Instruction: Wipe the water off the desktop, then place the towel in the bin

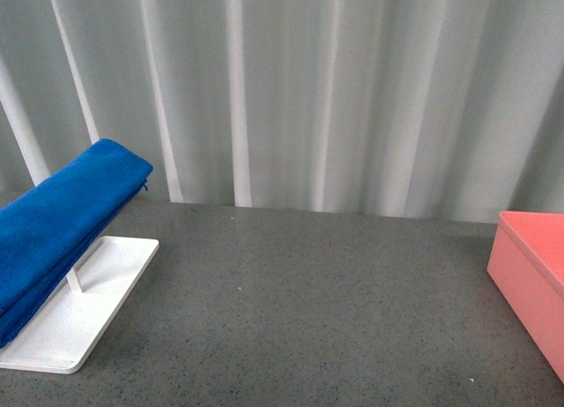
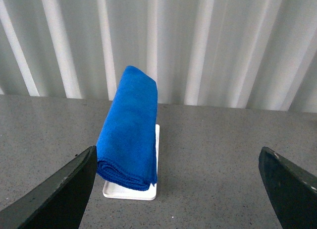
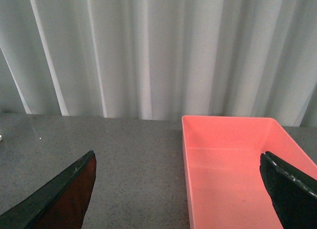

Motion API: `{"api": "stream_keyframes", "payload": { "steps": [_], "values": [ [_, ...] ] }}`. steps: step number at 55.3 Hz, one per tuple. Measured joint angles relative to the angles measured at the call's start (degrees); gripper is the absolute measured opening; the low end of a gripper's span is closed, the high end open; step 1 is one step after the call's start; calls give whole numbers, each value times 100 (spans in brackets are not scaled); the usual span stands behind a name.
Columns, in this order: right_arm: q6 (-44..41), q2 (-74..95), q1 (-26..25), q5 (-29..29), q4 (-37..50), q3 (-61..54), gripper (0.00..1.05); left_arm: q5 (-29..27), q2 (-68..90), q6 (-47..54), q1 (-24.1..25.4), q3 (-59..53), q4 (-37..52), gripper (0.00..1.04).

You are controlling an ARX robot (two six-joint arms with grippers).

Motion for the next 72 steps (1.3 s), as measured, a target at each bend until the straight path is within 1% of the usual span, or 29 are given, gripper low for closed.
{"api": "stream_keyframes", "payload": {
  "steps": [1,3,6,9,10,13,14,16,19,25,27,31,34,36,39,43,49,54,64,72],
  "values": [
    [0,0,0,0,0,0,98,107,83,31,33,79,-192,98],
    [0,0,-2,2,0,0,98,520,693,146,205,474,-1058,98],
    [-2,0,-2,-22,0,0,98,643,1766,319,356,949,-1620,98],
    [0,-4,4,-11,-2,0,98,651,2675,411,433,1281,-1478,98],
    [-2,-4,4,0,-2,0,98,708,3156,446,444,1480,-1296,98],
    [-2,-4,4,-2,-2,0,98,780,3891,527,452,1845,-942,98],
    [-2,-4,4,-2,-2,0,98,776,4424,592,446,2166,-678,98],
    [-2,-4,4,-2,-2,0,98,831,5274,643,422,2778,-424,98],
    [-2,-4,4,-2,-2,0,98,815,6102,660,376,3460,-387,98],
    [-2,-4,4,-2,-2,0,98,581,7790,896,195,4994,-638,98],
    [-2,-4,4,-2,-2,0,98,404,8605,1104,85,5814,-933,98],
    [-2,-4,4,-2,-2,0,98,201,9436,1255,46,6773,-1353,98],
    [-2,-4,4,-2,-2,0,98,83,9860,1311,39,7326,-1585,98],
    [-2,-4,4,-2,-2,0,98,59,10247,1351,50,7893,-1882,98],
    [-2,-4,4,0,-2,0,98,20,10601,1432,76,8441,-2227,98],
    [-2,-4,4,-2,-2,0,98,-223,11165,1482,122,9342,-2756,98],
    [-2,-4,4,-2,-2,0,98,-398,11831,1478,210,10450,-3416,98],
    [-2,-4,4,-2,-2,0,98,-518,12655,1386,317,11818,-4135,98],
    [-2,-4,4,-2,-2,0,98,-675,13486,1296,328,13162,-4483,98],
    [0,-4,4,0,-2,0,98,-769,13735,1250,260,13359,-4382,98]
  ]
}}
